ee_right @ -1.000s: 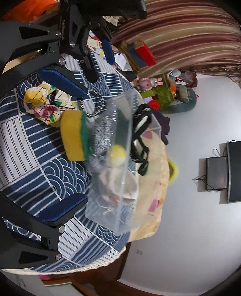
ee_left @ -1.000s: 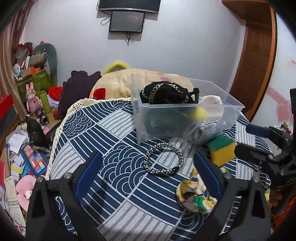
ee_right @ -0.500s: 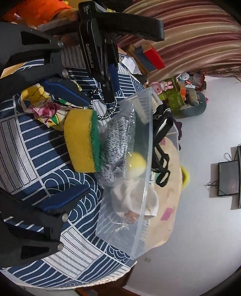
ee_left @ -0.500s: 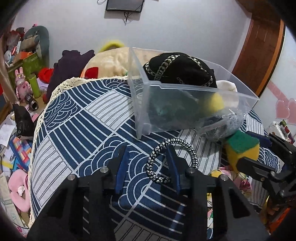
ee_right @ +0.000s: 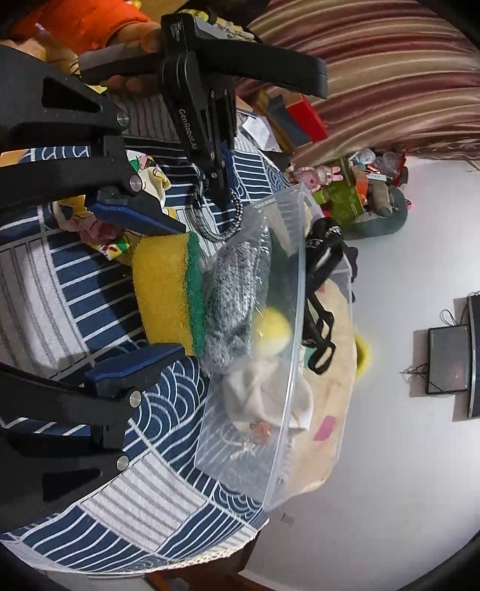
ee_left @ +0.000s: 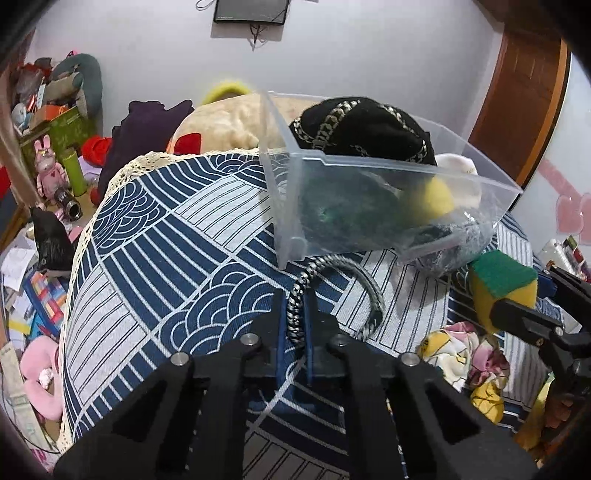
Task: Organize soft objects
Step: 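Grasp the braided bracelet with the left tool while the right tool grasps the green-yellow sponge, then lower the bracelet into the box with the left tool while the right tool places the sponge inside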
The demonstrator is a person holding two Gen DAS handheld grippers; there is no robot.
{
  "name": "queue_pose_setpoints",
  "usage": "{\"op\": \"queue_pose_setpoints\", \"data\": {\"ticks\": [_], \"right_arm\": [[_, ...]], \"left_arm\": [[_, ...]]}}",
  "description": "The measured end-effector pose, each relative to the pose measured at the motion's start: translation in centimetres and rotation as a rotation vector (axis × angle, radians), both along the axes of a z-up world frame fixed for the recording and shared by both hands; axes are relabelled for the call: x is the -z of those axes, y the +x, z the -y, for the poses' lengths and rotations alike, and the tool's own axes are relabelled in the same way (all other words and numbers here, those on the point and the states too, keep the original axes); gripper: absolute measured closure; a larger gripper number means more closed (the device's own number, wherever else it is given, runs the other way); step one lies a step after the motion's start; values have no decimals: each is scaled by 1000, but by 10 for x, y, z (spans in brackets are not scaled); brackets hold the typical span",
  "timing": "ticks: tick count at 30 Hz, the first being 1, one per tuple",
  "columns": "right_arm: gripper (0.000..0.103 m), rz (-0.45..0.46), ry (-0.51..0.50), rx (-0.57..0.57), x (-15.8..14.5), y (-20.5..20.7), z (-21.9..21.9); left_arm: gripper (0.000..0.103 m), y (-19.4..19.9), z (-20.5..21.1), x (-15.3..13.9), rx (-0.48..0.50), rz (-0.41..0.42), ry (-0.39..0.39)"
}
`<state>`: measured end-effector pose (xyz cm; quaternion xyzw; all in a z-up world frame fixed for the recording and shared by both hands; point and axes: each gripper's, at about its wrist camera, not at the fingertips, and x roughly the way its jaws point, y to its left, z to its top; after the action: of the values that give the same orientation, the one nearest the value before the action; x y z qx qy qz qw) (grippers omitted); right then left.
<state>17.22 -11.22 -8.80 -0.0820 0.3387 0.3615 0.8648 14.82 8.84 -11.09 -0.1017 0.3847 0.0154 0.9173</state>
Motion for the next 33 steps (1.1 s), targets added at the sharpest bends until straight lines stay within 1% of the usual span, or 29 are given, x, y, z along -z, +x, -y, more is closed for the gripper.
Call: {"op": "queue_pose_setpoints", "data": {"ticks": [3, 7, 18, 23, 28, 33], "right_arm": [[49, 13, 7, 28, -6, 0, 10], [49, 25, 33, 49, -15, 1, 21], [49, 112, 66, 91, -41, -4, 35], [49, 150, 83, 110, -54, -4, 41], [49, 188, 109, 133, -66, 0, 49], [49, 216, 121, 153, -77, 11, 50]], "left_arm": [[97, -7, -4, -3, -6, 12, -25], [97, -19, -4, -14, -9, 51, -20], [97, -47, 15, -68, 20, 200, 22], [97, -48, 24, -93, 32, 268, 28], [97, -41, 32, -111, 18, 330, 63], [97, -26, 33, -121, 14, 358, 57]]}}
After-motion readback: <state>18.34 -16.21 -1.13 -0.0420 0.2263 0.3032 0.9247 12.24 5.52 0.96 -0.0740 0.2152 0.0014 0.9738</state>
